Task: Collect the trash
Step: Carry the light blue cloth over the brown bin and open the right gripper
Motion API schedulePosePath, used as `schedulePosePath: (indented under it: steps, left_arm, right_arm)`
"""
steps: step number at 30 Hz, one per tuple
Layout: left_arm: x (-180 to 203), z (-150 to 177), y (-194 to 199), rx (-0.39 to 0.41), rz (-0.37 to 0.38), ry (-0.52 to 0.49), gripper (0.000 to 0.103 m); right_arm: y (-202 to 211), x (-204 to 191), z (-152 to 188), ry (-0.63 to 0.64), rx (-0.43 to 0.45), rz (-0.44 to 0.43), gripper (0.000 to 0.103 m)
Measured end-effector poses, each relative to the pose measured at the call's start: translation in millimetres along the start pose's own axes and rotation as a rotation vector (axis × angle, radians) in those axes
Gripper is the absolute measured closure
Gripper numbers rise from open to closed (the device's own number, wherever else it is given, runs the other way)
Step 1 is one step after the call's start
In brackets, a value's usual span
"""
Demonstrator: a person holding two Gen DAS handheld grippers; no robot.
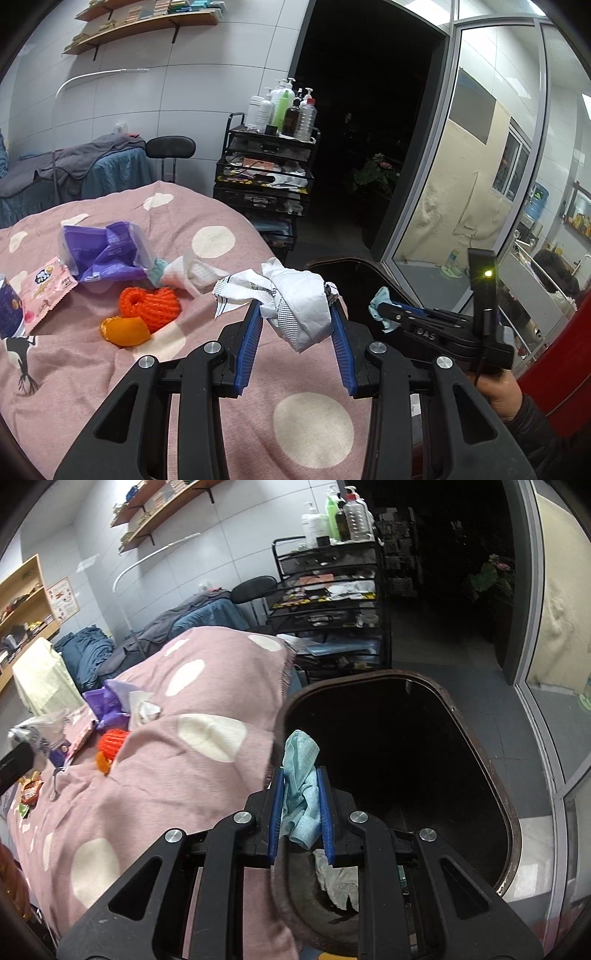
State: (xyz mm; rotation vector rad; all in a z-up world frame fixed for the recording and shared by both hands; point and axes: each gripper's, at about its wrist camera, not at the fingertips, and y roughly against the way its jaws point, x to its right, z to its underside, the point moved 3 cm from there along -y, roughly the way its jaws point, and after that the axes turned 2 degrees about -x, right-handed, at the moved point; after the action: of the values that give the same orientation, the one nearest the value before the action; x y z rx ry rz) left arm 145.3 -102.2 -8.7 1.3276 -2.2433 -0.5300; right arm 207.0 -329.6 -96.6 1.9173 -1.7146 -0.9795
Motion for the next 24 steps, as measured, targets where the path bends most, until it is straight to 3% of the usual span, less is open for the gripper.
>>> schedulePosePath:
  steps: [7, 9, 11, 24]
  left_arm:
    - [12.4, 0.4, -5.6, -0.007, 0.018, -0.023, 0.066]
    - [15.1, 0.8, -7.1, -0.009, 0.021, -0.026, 0.066]
    - [17.4, 1.4, -8.2, -0.011, 0.025, -0.028, 0.066]
    - [32.8, -7.8, -19.0, -0.015, 0.066, -0.041, 0.066]
  right_arm:
    - [-16.5, 10.8, 5.9, -0.030, -0.024, 0.035, 0.081]
    - [-18.6, 14.0, 7.3, -0.043, -0.025, 0.039, 0.070]
    - [-16.4, 16.9, 8.6, -0.057, -0.008, 0.052, 0.041]
    - [4.6, 21.7, 17.0, -0.089, 0.036, 0.065, 0.025]
